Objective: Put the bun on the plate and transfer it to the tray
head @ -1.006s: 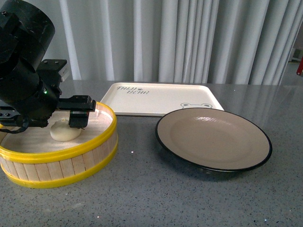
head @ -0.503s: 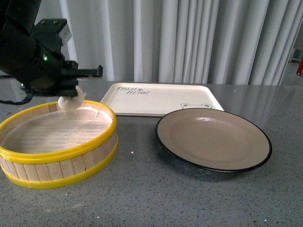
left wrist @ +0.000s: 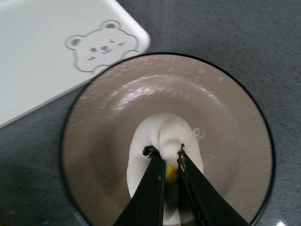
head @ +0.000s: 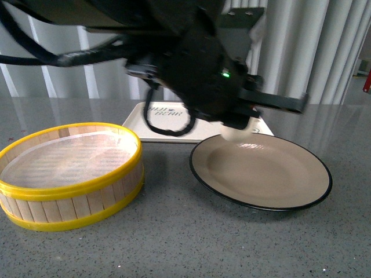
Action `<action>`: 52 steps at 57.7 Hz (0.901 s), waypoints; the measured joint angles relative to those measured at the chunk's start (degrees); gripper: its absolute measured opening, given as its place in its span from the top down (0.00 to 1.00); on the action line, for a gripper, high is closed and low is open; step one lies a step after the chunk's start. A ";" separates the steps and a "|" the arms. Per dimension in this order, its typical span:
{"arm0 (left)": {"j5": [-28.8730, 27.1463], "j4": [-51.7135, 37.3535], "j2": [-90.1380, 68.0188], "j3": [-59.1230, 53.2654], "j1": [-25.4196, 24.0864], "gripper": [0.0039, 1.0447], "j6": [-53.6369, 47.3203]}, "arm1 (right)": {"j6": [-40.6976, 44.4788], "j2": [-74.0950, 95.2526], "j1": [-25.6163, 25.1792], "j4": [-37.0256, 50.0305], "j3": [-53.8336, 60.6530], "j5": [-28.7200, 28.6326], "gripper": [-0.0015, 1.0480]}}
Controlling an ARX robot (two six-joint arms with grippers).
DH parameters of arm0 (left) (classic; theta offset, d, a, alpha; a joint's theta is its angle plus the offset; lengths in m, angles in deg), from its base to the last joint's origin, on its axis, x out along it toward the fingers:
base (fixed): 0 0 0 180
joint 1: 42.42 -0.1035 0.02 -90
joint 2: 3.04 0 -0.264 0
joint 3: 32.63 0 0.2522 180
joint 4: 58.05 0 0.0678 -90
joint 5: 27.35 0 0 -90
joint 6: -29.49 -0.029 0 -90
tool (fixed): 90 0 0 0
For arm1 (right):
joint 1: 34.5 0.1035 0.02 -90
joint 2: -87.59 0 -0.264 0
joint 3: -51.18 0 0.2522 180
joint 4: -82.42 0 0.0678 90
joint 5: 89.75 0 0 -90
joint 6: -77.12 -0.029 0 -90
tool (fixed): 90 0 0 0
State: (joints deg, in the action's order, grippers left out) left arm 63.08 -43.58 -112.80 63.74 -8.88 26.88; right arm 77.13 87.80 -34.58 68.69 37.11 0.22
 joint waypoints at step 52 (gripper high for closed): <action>-6.49 12.81 -16.15 18.60 4.76 0.57 1.73 | 0.00 0.00 0.00 0.00 0.00 0.00 0.08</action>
State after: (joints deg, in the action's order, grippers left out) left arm 56.59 -30.77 -128.95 82.34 -4.12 28.61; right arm 77.13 87.80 -34.58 68.69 37.11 0.22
